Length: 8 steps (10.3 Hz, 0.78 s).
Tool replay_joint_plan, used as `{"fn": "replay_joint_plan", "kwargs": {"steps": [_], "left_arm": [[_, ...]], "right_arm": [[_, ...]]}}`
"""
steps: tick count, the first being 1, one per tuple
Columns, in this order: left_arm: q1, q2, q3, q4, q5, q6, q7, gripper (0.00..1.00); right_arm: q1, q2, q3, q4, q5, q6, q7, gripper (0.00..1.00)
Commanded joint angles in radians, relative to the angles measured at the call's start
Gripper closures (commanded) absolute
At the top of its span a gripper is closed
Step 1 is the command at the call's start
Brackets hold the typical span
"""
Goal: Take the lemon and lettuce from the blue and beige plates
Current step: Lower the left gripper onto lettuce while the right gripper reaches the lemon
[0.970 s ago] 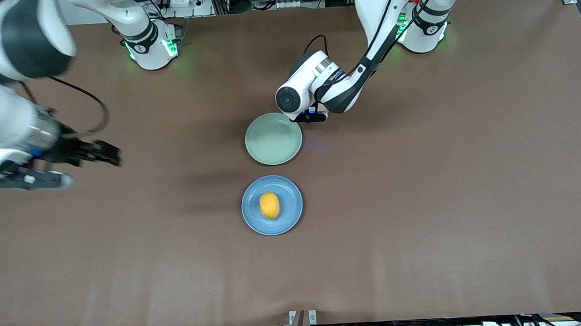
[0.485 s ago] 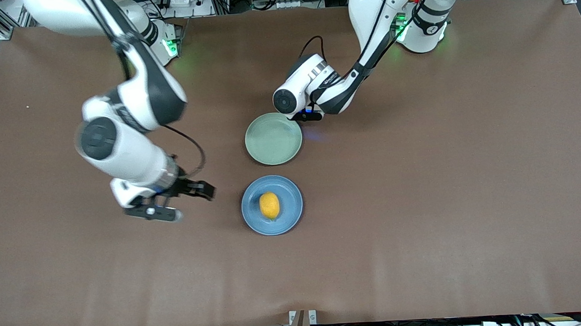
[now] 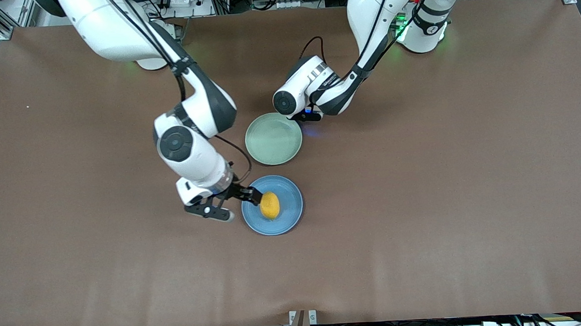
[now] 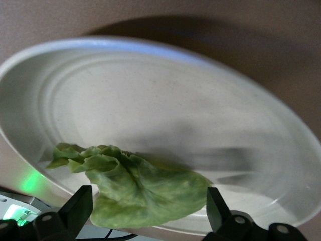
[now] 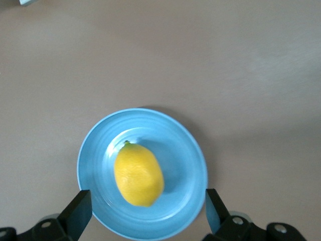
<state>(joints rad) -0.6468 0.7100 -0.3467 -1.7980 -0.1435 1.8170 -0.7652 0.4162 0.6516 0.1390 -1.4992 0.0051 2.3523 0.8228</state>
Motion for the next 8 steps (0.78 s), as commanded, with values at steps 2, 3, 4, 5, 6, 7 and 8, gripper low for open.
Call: {"fn": "replay_joint_plan", "kwargs": {"steps": [2,3,4,5,6,7,8], "left_arm": [[-0.004,0.006,0.002,0.003,-0.025,-0.007,0.035,0.00],[-0.004,0.006,0.002,-0.003,-0.027,-0.011,0.055,0.00],[-0.004,0.006,0.002,-0.010,-0.027,-0.011,0.057,0.00],[-0.004,0.006,0.002,-0.015,-0.027,-0.011,0.057,0.00],[-0.008,0.006,0.000,-0.021,-0.028,-0.011,0.057,0.00],[-0.010,0.006,0.000,-0.023,-0.028,-0.011,0.057,0.00],[-0.010,0.006,-0.003,-0.023,-0.030,-0.011,0.055,0.24]], "right_arm": [[0.042,0.080,0.002,0.034,-0.108,0.064,0.125,0.00],[0.047,0.095,0.002,0.037,-0.112,0.064,0.134,0.00],[0.061,0.112,-0.001,0.057,-0.117,0.064,0.140,0.00],[0.076,0.138,-0.007,0.085,-0.123,0.065,0.159,0.00],[0.084,0.167,-0.009,0.112,-0.147,0.065,0.174,0.00],[0.087,0.195,-0.009,0.126,-0.184,0.065,0.199,0.00],[0.091,0.221,-0.009,0.143,-0.210,0.067,0.220,0.00]]}}
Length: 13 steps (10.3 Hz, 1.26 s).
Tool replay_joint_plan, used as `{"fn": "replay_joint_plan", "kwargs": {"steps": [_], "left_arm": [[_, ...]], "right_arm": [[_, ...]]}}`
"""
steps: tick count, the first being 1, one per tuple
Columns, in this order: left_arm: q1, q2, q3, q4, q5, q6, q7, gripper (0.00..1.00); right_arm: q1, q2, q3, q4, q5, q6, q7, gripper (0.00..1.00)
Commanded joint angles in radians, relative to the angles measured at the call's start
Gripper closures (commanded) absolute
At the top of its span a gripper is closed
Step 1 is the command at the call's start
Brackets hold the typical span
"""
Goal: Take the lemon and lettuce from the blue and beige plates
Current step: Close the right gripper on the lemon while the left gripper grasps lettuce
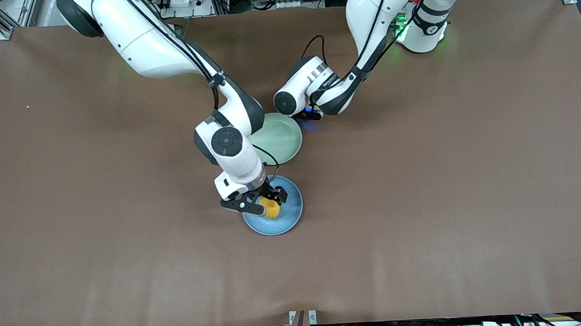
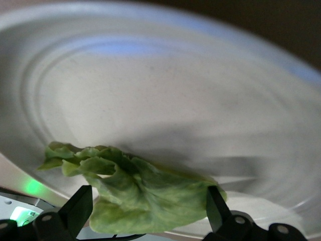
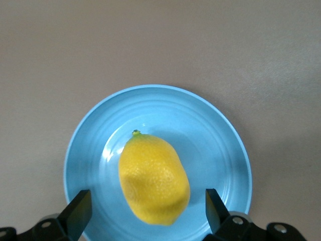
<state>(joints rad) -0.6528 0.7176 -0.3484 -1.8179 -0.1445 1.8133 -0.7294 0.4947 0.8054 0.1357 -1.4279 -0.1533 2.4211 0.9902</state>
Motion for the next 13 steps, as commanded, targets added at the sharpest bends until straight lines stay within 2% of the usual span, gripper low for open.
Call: {"fn": "replay_joint_plan", "kwargs": {"steps": [1,2,3,5,7,8,9,10,11,13], "left_arm": [[-0.011,-0.001,-0.001,-0.001,-0.030,-0.008,0.010,0.63],[-0.013,-0.001,-0.001,-0.001,-0.032,-0.008,0.008,0.94],[-0.013,-0.001,-0.001,-0.001,-0.032,-0.008,0.007,1.00],[-0.013,-0.001,-0.001,-0.001,-0.032,-0.008,0.005,1.00],[-0.010,-0.009,-0.001,0.002,-0.032,-0.021,-0.008,1.00],[-0.005,-0.013,-0.001,0.008,-0.032,-0.047,-0.008,1.00],[-0.002,-0.024,-0.001,0.011,-0.032,-0.069,-0.010,1.00],[0.001,-0.044,-0.003,0.017,-0.032,-0.104,-0.019,1.00],[0.005,-0.078,-0.001,0.028,-0.032,-0.139,-0.037,1.00],[0.044,-0.138,0.000,0.066,-0.030,-0.222,-0.060,1.00]], "right_arm": [[0.019,0.087,-0.005,0.078,-0.081,0.019,0.074,0.00],[0.021,0.101,-0.007,0.076,-0.104,0.044,0.087,0.00],[0.022,0.110,-0.011,0.078,-0.109,0.047,0.090,0.00],[0.025,0.115,-0.014,0.078,-0.117,0.046,0.088,0.00],[0.021,0.112,-0.011,0.078,-0.150,0.041,0.085,0.48],[0.018,0.104,-0.011,0.078,-0.138,0.030,0.087,0.64],[0.013,0.097,-0.008,0.078,-0.129,0.027,0.109,0.68],[0.010,0.087,-0.005,0.078,-0.126,0.023,0.128,0.78],[0.002,0.071,-0.002,0.078,-0.118,-0.023,0.128,0.84],[-0.022,0.023,0.028,0.078,-0.100,-0.118,0.127,0.84]]}}
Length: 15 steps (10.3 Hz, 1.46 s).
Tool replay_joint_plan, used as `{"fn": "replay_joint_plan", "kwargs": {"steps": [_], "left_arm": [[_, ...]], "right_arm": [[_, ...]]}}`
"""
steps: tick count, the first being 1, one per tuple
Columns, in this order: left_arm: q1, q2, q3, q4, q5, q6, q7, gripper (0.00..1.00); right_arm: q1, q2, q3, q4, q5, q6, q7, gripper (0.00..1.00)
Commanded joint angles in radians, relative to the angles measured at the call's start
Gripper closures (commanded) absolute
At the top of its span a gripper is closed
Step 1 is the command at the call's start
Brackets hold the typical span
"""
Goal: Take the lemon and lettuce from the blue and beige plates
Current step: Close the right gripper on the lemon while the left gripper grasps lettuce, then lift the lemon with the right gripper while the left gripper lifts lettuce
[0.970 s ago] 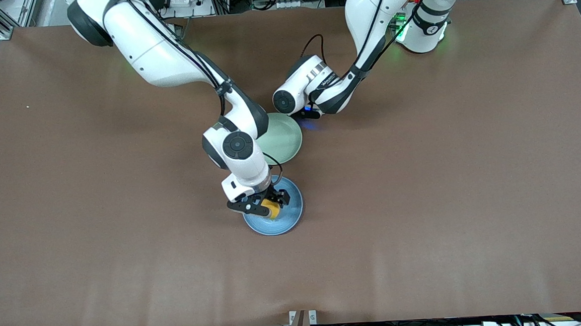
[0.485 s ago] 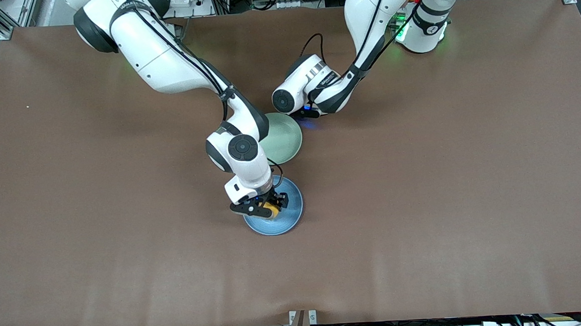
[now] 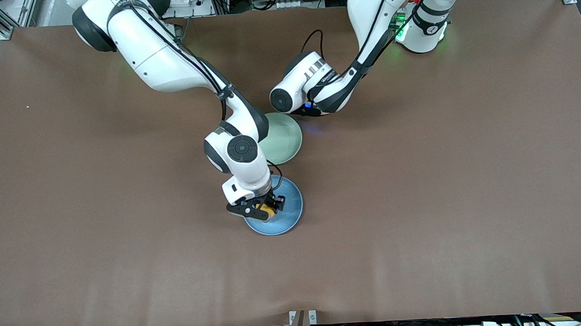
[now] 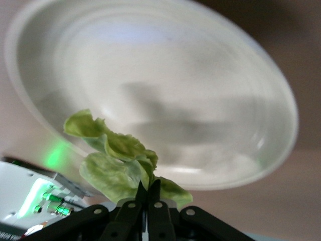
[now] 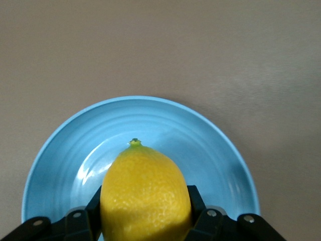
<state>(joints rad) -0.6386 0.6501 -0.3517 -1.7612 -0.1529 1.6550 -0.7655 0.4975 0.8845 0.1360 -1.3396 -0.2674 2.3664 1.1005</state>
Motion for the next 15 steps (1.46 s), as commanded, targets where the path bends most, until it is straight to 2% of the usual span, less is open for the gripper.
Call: {"fn": "replay_joint_plan", "kwargs": {"steps": [1,3,4,6,8,11,12,13,15], "left_arm": [[0.048,-0.089,0.008,0.031,-0.017,-0.093,-0.043,1.00],[0.127,-0.121,0.017,0.048,0.007,-0.096,-0.058,1.00],[0.172,-0.121,0.022,0.080,0.077,-0.096,-0.075,1.00],[0.267,-0.121,0.022,0.123,0.172,-0.095,-0.080,1.00],[0.365,-0.112,0.020,0.160,0.249,-0.087,-0.065,1.00],[0.506,-0.101,0.020,0.186,0.308,0.009,-0.043,1.00],[0.549,-0.090,0.020,0.184,0.320,0.056,-0.023,1.00],[0.591,-0.069,0.020,0.184,0.322,0.099,-0.006,1.00],[0.637,-0.028,0.022,0.186,0.348,0.190,0.018,1.00]], "right_arm": [[-0.036,-0.087,0.036,-0.010,0.031,-0.097,0.013,0.84],[-0.074,-0.159,0.037,-0.009,0.069,-0.191,-0.052,0.84],[-0.086,-0.203,0.031,-0.010,0.136,-0.241,-0.139,0.84],[-0.140,-0.300,0.028,-0.027,0.171,-0.385,-0.293,0.84],[-0.197,-0.413,0.031,-0.135,0.171,-0.507,-0.428,0.84],[-0.347,-0.606,0.024,-0.349,0.169,-0.518,-0.696,0.83],[-0.384,-0.646,0.002,-0.403,0.166,-0.526,-0.799,0.84],[-0.390,-0.671,-0.046,-0.433,0.163,-0.521,-0.902,0.84],[-0.428,-0.693,-0.091,-0.467,0.163,-0.515,-1.073,0.84]]}}
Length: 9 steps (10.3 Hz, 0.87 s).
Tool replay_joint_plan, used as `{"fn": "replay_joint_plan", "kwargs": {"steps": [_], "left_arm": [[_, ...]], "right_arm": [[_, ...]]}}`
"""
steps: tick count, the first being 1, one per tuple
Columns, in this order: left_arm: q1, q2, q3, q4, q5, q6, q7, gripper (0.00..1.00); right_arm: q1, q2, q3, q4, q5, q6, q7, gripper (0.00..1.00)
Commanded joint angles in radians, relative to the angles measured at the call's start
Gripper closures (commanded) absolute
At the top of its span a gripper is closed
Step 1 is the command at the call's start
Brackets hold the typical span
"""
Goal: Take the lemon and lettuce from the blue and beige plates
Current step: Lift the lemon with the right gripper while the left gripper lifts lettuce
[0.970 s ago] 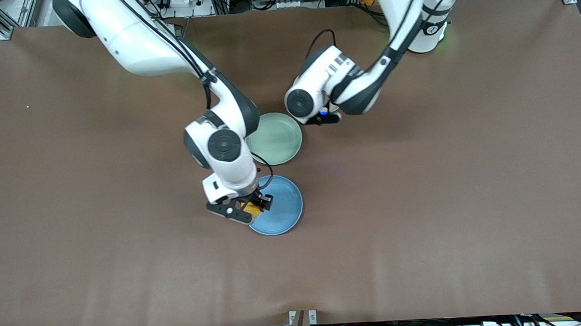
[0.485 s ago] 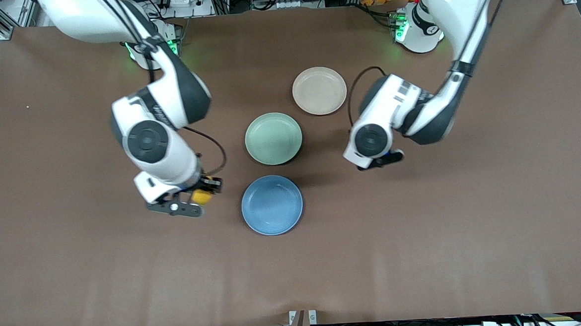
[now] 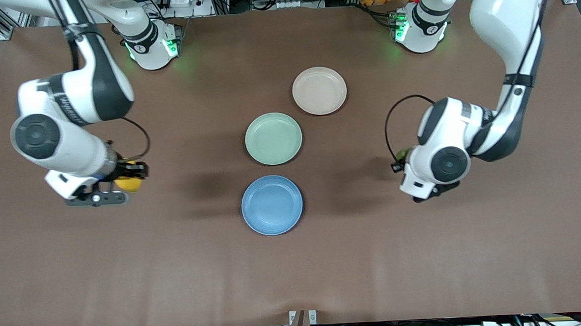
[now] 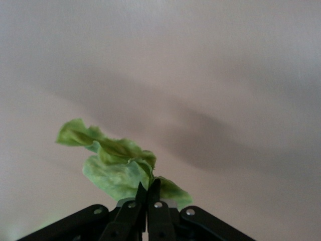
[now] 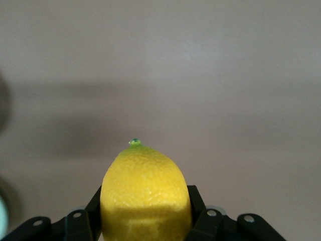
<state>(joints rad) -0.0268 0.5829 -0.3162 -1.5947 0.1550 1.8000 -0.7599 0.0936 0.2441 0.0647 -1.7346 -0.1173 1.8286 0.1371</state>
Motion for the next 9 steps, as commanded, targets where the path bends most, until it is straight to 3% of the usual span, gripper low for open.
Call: {"fn": "replay_joint_plan", "kwargs": {"steps": [1,2,3,4,9], "left_arm": [[0.044,0.048,-0.014,0.019,0.050,0.077,0.023,1.00],[0.070,0.048,-0.014,0.021,0.051,0.102,0.045,1.00],[0.083,0.052,-0.014,0.021,0.049,0.129,0.051,0.66],[0.084,0.061,-0.014,0.021,0.052,0.166,0.069,0.01],[0.111,0.014,-0.006,0.016,0.054,0.182,0.074,0.00]], "right_arm": [[-0.028,-0.049,-0.055,-0.089,0.013,0.040,-0.213,0.84],[-0.067,-0.049,-0.057,-0.149,0.015,0.122,-0.314,0.84],[-0.086,-0.048,-0.057,-0.225,0.018,0.230,-0.376,0.85],[-0.094,-0.039,-0.059,-0.262,0.018,0.297,-0.378,0.85],[-0.181,0.024,-0.062,-0.356,0.022,0.464,-0.351,0.87]]}}
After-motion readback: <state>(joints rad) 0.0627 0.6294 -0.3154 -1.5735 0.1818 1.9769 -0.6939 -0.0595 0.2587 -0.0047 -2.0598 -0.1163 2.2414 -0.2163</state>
